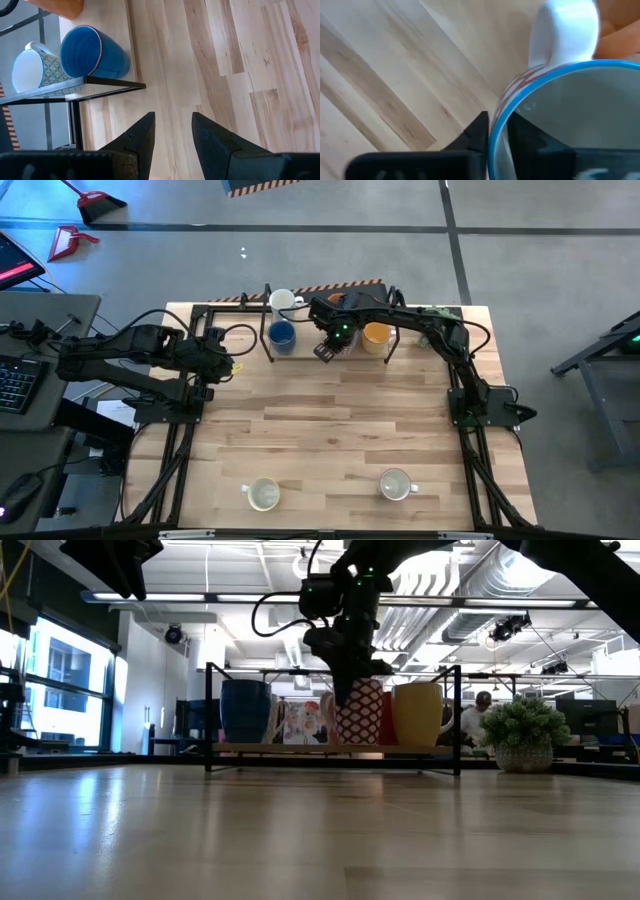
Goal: Place coffee mugs
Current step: Put the white red mug on the shelf, then move the white gray mug to the center of the table
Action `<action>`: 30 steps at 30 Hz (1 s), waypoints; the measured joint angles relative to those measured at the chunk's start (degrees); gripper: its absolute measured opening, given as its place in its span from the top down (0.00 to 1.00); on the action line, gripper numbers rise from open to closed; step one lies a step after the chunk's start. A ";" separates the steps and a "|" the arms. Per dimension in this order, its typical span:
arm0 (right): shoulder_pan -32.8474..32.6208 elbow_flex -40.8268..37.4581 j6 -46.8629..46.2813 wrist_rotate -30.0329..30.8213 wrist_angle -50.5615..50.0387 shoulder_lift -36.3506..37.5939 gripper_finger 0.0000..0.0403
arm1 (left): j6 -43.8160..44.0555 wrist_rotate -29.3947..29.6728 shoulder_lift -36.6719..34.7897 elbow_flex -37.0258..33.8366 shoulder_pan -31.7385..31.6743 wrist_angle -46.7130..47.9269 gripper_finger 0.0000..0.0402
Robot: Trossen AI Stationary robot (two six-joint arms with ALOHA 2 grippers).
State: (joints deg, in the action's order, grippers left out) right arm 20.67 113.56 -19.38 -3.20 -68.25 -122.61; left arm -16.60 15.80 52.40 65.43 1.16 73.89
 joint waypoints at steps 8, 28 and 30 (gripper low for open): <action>-0.02 0.00 -1.07 2.60 0.00 0.00 0.68 | -0.02 0.34 0.00 0.00 0.01 0.00 0.70; -1.82 20.71 -3.44 5.48 -13.16 2.08 0.64 | 0.00 0.32 0.02 0.00 -0.02 -0.02 0.70; -4.13 19.65 -2.15 8.21 -9.83 5.29 0.64 | 0.33 0.30 0.02 0.00 0.01 -0.04 0.70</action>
State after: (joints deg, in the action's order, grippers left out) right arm 16.53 133.21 -21.52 5.01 -78.08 -117.31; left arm -16.27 16.10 52.42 65.43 1.17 73.85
